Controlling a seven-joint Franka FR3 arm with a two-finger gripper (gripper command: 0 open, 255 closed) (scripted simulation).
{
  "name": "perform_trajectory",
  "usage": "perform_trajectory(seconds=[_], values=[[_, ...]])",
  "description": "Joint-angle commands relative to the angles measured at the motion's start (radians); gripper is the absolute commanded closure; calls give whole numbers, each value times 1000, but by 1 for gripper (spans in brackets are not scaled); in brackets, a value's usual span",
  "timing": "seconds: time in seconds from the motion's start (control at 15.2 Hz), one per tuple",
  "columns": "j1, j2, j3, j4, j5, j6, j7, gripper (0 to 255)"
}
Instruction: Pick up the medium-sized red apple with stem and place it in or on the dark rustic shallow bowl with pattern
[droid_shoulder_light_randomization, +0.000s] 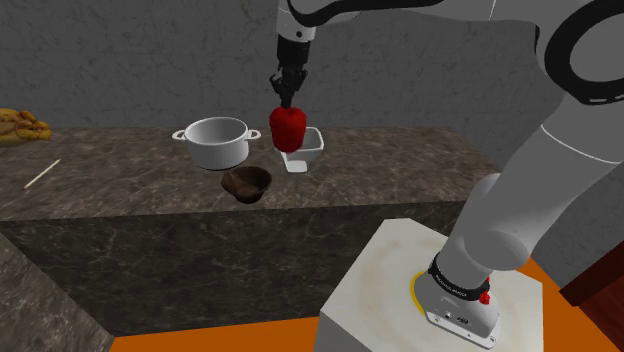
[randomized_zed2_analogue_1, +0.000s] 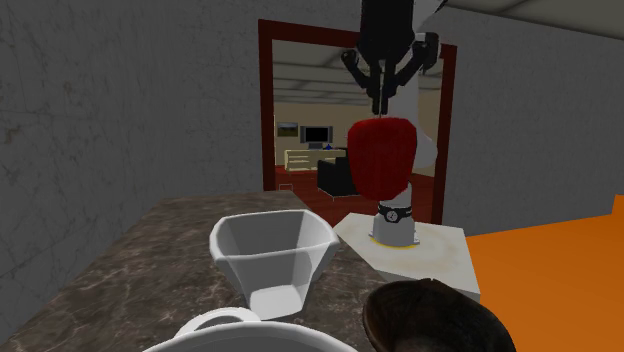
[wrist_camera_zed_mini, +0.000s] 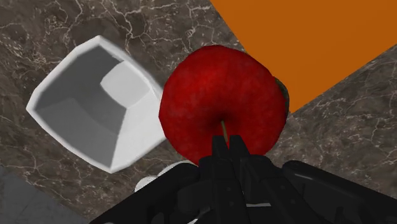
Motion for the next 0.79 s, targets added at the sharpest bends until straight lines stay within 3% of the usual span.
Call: perform_trajectory(seconds=[0.0,0.33,0.66,0.73], values=[[15,53,22,88,-5,-35,39,255],[53,217,64,354,-28,-138,119,255],[103,420,93,693,-65,-278,186,255],[103,411,92,667,-64,-260,187,255]])
